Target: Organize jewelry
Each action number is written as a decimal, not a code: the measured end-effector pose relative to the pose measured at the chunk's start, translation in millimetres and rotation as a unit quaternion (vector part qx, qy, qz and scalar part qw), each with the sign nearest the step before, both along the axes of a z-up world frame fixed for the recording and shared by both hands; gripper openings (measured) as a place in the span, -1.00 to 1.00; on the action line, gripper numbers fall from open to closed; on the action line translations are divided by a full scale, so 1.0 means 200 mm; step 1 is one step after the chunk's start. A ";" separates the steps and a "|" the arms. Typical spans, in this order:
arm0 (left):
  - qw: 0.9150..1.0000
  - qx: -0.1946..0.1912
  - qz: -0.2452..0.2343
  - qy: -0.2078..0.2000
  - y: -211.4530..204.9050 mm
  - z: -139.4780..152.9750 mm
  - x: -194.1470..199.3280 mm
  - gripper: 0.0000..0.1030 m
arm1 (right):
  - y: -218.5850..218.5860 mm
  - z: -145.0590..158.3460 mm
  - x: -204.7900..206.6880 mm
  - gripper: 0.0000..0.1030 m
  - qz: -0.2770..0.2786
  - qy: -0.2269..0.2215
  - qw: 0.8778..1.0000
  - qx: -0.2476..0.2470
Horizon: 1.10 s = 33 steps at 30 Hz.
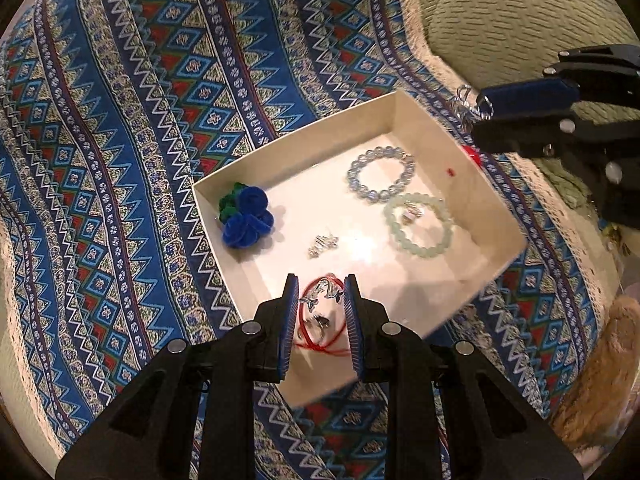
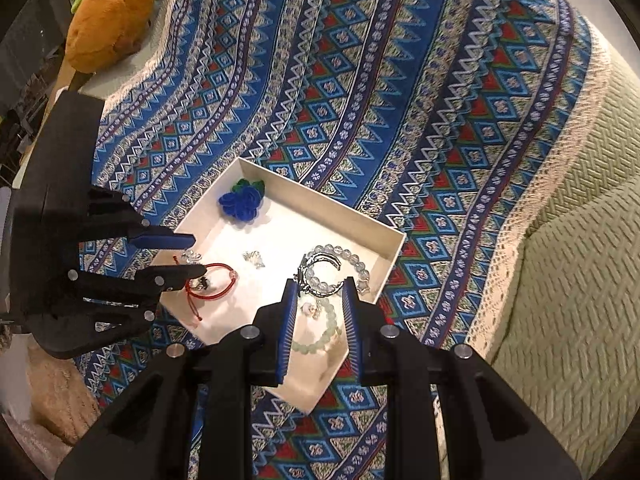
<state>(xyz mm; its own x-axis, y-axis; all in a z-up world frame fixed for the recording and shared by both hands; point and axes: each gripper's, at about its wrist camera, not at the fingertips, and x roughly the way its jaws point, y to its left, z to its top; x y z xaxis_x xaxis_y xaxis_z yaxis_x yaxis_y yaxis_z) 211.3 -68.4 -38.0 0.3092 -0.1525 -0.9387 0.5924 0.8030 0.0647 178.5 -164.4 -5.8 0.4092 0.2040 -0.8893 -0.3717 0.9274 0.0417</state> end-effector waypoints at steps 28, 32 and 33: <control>0.994 -0.006 0.098 -0.040 0.19 0.06 -0.01 0.64 | -0.07 -0.02 -0.04 -0.15 -0.073 0.010 0.997 0.027; 0.990 -0.005 0.131 -0.053 0.24 0.05 -0.09 0.67 | -0.08 -0.03 -0.16 -0.10 -0.101 0.000 0.995 0.025; 0.988 -0.003 0.142 -0.062 0.25 0.04 -0.12 0.70 | -0.08 -0.04 -0.18 -0.10 -0.107 -0.002 0.994 0.029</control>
